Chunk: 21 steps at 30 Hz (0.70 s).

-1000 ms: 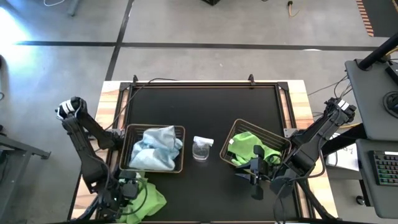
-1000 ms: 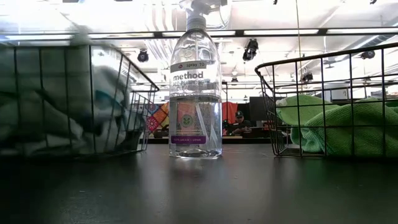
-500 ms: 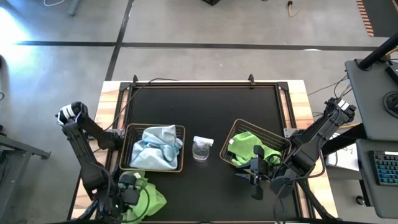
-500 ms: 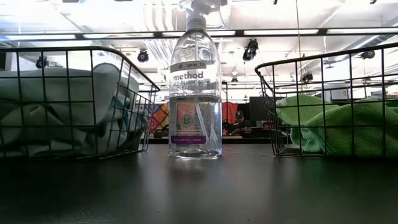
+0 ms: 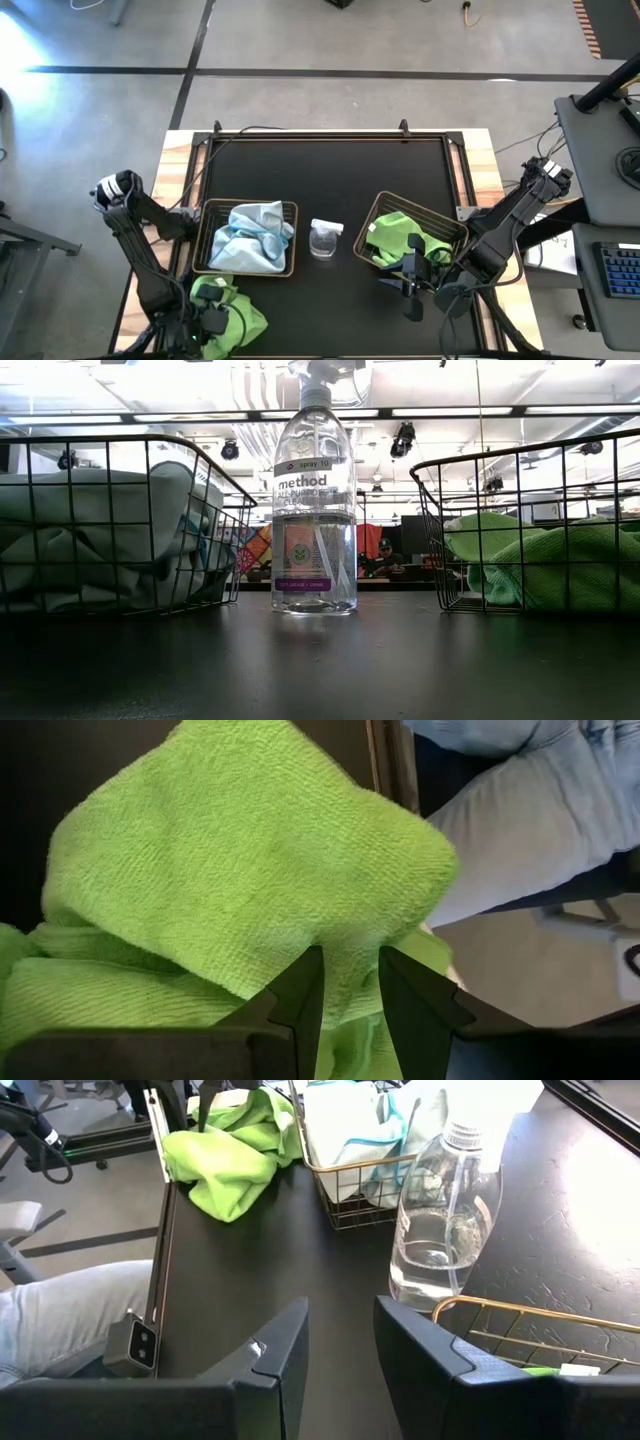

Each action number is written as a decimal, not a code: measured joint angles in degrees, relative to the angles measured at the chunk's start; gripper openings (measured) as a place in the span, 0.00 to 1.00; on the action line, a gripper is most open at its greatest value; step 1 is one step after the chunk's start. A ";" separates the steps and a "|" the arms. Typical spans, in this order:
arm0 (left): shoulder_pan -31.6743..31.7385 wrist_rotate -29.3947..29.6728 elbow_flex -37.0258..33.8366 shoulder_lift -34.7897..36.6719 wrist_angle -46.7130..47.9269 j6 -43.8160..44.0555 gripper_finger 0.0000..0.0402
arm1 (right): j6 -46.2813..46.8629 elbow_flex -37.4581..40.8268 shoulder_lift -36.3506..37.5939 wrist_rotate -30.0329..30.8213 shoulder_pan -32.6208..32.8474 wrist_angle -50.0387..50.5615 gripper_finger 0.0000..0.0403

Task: Sort microfiber towel by color & place in baskets
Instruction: Put the green microfiber towel into the right wire basket

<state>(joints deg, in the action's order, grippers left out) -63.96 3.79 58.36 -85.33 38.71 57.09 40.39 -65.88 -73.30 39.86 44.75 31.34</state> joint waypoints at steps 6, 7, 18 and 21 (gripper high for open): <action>0.44 1.25 -1.77 0.06 1.59 -3.01 0.21 | -0.12 0.01 0.00 0.02 0.00 0.12 0.27; 0.56 1.29 -2.03 0.06 2.21 -3.13 0.21 | -0.13 0.01 0.00 0.00 0.00 0.14 0.27; 2.54 2.37 -5.88 0.08 1.10 2.02 0.21 | 0.06 0.00 0.00 -3.00 0.00 0.14 0.27; 2.54 3.51 -5.96 0.08 -0.33 3.30 0.21 | 0.06 0.01 0.00 -3.93 0.00 0.14 0.27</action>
<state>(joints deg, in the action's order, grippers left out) -61.43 7.30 52.40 -85.25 38.39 60.39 40.45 -65.87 -73.30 35.93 44.75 31.48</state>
